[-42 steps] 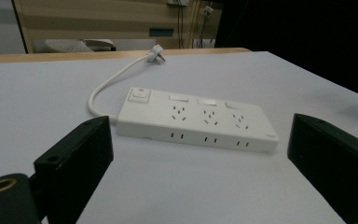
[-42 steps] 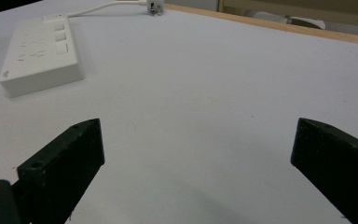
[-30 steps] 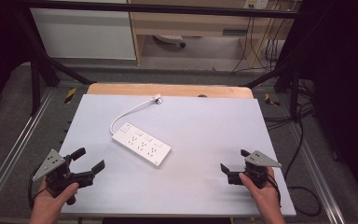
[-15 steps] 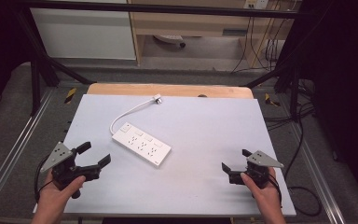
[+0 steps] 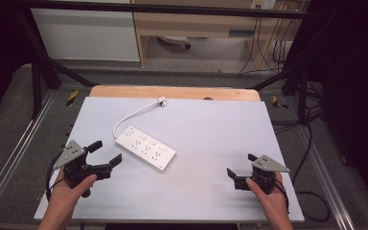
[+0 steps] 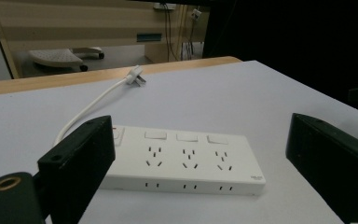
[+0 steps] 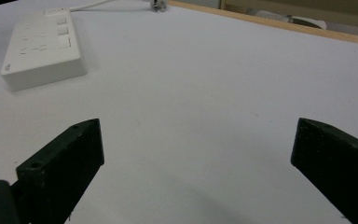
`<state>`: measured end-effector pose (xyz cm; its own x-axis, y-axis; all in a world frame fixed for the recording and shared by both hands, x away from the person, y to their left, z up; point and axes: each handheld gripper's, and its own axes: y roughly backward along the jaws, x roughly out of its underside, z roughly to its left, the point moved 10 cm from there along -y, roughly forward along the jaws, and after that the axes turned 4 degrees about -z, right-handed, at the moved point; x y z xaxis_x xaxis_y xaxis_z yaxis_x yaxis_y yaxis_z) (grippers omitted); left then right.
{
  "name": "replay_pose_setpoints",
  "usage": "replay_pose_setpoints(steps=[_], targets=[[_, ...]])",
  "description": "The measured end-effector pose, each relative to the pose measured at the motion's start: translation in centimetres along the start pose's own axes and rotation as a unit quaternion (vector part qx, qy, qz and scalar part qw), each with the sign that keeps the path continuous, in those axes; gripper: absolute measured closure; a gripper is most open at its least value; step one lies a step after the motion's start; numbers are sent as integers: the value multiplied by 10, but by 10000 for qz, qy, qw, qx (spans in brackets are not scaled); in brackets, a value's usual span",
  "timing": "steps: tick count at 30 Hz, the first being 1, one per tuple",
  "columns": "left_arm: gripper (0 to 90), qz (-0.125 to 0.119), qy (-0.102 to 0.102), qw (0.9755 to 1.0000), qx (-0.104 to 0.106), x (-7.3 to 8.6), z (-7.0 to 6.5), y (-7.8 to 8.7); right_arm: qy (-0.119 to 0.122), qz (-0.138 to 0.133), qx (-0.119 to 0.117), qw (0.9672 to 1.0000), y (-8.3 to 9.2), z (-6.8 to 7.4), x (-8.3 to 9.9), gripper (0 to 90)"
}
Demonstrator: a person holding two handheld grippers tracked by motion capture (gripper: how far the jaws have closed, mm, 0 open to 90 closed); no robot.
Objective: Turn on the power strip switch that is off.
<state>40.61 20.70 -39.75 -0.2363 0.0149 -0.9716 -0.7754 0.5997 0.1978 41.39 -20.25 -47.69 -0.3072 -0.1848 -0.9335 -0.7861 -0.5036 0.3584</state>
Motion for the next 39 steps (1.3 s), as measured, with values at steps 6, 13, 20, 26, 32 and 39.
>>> replay_pose_setpoints(steps=[6, 13, 20, 26, 32, 39], targets=[[81, 1, -47, 10000, 53, -3, -2, -3, 12, 3, -15, 10000, 0, 1, 0, 29], [80, 6, -85, 9999, 123, -9, -6, -10, 5, -36, -18, 10000, 1, 1, -1, 29], [81, 83, -106, 9998, 146, -7, -5, -17, 4, -53, -34, 10000, 2, 0, -2, 29], [90, 173, -133, 9996, 178, -2, -6, -28, -4, -49, -45, 10000, 1, 1, -2, 29], [147, 243, -149, 9995, 148, 1, -10, -43, 15, -64, -66, 10000, 1, 1, -3, 29], [139, 324, -151, 9992, 168, 5, -12, -61, 14, -82, -67, 9999, 3, 2, -3, 28]])
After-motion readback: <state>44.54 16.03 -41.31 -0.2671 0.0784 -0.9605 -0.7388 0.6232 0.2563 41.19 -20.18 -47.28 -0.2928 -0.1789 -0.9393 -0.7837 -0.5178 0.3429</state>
